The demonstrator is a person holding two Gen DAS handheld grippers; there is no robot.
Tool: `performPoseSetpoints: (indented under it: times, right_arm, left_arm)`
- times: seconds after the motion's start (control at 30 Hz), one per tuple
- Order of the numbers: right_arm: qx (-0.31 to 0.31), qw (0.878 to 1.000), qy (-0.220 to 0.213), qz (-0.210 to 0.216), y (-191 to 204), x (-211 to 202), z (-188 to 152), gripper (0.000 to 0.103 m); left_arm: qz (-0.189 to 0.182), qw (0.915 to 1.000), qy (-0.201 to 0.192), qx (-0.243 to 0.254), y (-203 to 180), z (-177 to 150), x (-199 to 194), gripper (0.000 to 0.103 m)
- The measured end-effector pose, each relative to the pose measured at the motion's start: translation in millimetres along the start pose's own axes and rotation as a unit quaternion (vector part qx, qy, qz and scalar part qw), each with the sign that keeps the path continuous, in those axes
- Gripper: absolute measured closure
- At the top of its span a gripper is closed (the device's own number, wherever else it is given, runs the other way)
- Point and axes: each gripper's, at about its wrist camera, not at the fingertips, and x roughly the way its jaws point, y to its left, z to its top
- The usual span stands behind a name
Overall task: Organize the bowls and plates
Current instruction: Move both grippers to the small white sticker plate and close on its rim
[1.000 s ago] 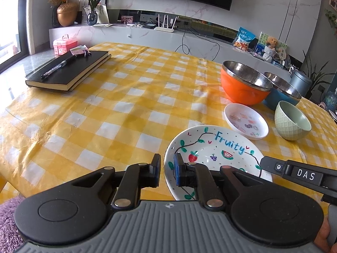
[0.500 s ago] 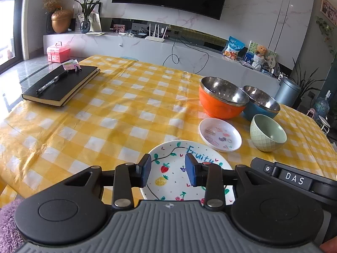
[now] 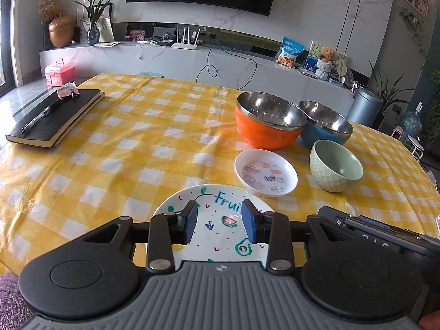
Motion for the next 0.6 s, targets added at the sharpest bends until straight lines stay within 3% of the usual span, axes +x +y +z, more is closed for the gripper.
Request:
performPoseSetpoints:
  times: [0.3, 0.6]
  right_arm:
    - [0.022, 1.000, -0.005, -0.016, -7, 14, 2, 0.040]
    - [0.058, 0.998, 0.016, 0.005, -11, 41, 12, 0.040]
  left_arm:
    - [-0.010, 0.9998, 0.013, -0.008, 0, 7, 24, 0.062]
    - [-0.025, 0.9990, 0.027, -0.027, 4, 20, 48, 0.062]
